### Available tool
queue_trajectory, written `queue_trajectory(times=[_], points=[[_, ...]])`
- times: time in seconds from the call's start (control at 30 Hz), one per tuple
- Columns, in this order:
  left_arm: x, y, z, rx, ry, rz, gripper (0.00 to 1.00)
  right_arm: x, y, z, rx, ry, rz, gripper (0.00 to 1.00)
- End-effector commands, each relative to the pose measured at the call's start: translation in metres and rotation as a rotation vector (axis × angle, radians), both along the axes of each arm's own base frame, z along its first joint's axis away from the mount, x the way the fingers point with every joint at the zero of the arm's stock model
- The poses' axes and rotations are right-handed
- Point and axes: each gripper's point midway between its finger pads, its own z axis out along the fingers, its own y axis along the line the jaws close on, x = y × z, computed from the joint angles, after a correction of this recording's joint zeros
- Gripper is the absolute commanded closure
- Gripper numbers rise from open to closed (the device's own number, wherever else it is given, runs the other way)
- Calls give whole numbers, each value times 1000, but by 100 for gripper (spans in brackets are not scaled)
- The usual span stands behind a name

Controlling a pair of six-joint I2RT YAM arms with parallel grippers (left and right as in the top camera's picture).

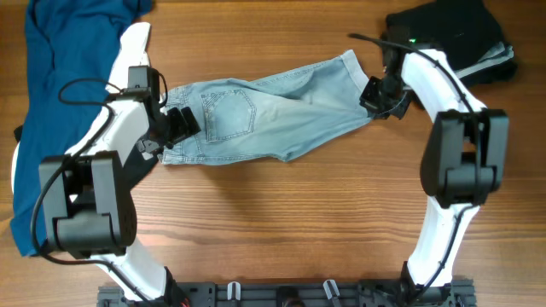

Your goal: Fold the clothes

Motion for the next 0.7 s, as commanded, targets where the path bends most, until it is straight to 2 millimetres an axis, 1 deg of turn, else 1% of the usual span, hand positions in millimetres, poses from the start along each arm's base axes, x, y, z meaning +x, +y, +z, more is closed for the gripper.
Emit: queue_trajectory(times=[0.0, 0.03, 0.07, 0.1, 0.13, 0.2, 0.27, 0.33, 0.4, 0.43, 0.5, 0.53, 0.57, 0.63, 0.67], points=[[29, -12, 26, -28, -62, -102, 0, 4, -24, 74, -52, -169, 105, 80], [36, -17, 36, -28, -82, -145, 0, 2, -19, 87, -35, -196, 170, 52], [42, -25, 45, -21, -105, -194, 0, -1, -14, 99, -14, -220, 235, 15], [47, -31, 51, -16, -123, -229, 0, -5, -12, 105, -4, -225, 274, 0], [48, -38, 53, -11, -133, -259, 0, -12, -11, 107, 1, -211, 305, 0], [44, -40, 51, -15, -111, -260, 0, -15, -10, 104, 2, -195, 344, 0], [34, -35, 48, -19, -67, -248, 0, -5, -10, 106, -13, -236, 418, 0], [17, -27, 44, -30, 9, -202, 0, 6, -8, 109, -18, -286, 442, 0], [1, -21, 43, -40, 79, -158, 0, 14, 7, 113, 51, -347, 509, 0], [-3, -17, 42, -44, 98, -129, 0, 18, 18, 117, 103, -384, 545, 1], [2, -13, 43, -56, 78, -109, 0, 23, 21, 119, 104, -409, 548, 0], [4, -14, 43, -67, 73, -109, 4, 25, 22, 120, 102, -416, 550, 1], [3, -17, 43, -76, 74, -112, 12, 25, 22, 120, 102, -418, 550, 2], [-2, -33, 36, -124, 96, -137, 31, 28, 22, 121, 99, -428, 550, 3], [-5, -38, 28, -124, 108, -150, 36, 30, 22, 122, 98, -435, 548, 4]])
